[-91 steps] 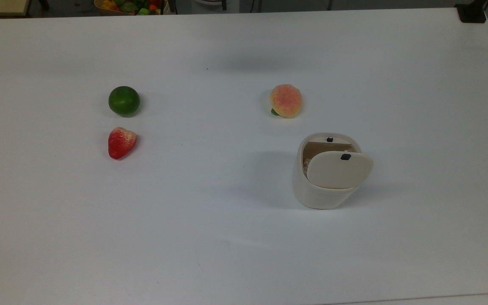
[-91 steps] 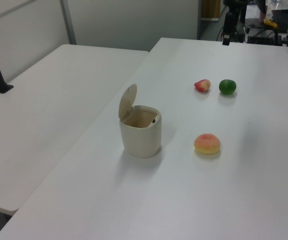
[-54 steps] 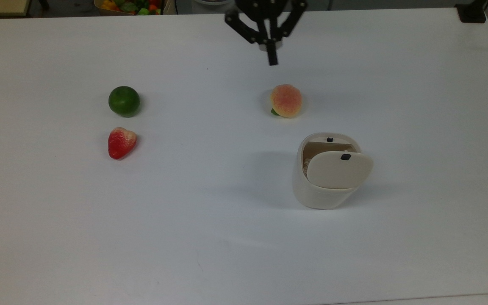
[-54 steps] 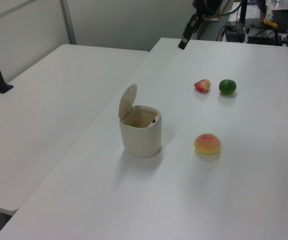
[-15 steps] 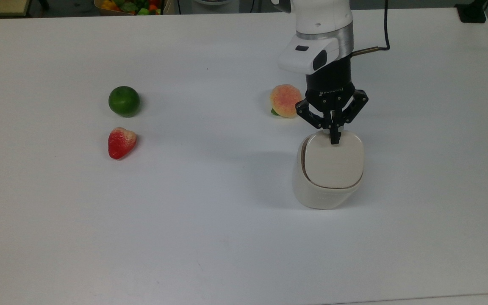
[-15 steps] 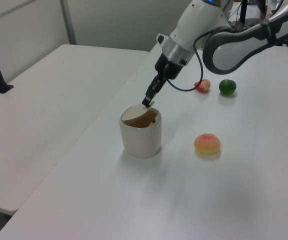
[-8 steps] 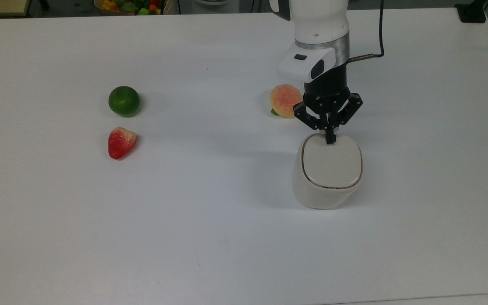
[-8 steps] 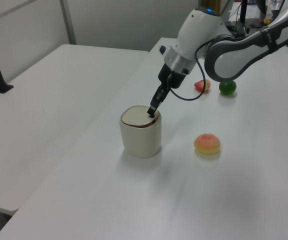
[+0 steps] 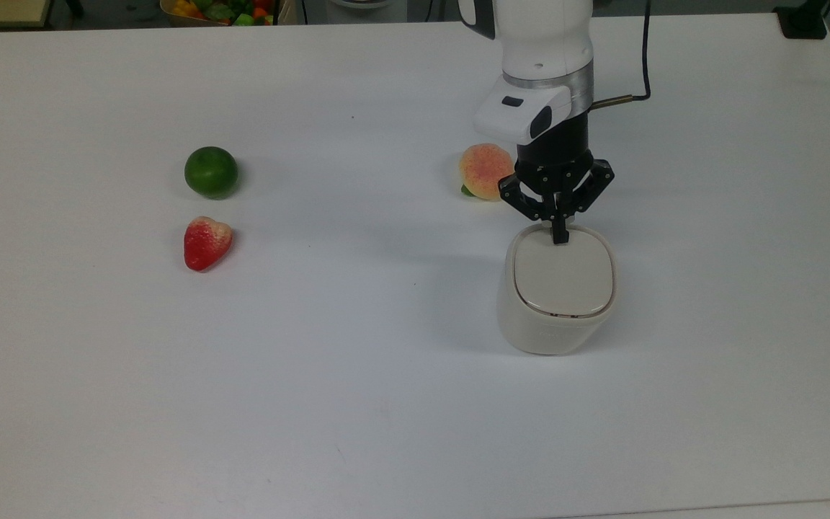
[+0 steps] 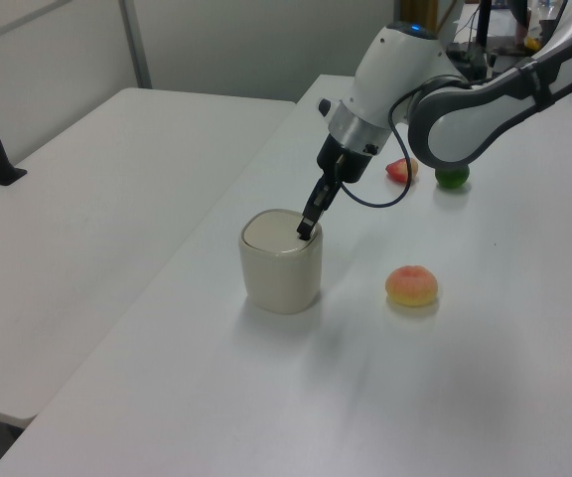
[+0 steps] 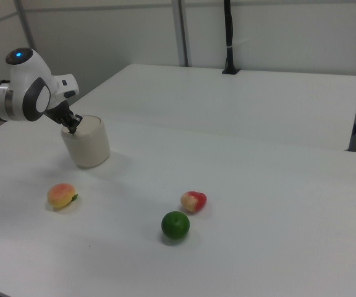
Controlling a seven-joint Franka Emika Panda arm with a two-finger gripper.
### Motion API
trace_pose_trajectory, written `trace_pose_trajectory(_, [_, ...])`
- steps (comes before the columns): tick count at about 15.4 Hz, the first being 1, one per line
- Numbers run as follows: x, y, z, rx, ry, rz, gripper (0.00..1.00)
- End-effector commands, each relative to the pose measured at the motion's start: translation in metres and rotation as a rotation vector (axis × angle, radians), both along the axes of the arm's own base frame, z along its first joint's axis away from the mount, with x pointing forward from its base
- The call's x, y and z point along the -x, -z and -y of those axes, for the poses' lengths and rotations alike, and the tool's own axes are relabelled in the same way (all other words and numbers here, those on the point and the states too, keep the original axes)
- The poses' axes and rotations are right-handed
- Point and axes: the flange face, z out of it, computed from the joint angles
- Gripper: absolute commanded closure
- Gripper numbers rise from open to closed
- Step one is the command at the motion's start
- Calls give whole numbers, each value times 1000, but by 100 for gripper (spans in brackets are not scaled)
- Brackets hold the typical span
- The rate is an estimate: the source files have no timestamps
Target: Close garbage bin
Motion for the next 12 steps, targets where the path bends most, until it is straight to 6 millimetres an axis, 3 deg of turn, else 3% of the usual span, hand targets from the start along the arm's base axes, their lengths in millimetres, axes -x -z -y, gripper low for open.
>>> trace_pose_trajectory(1, [10, 18, -5, 39, -13, -44, 100])
trace_pose_trajectory(5, [10, 6, -5, 29, -10, -26, 100])
trace_pose_trajectory(12, [18, -40, 1, 11, -1, -11, 100])
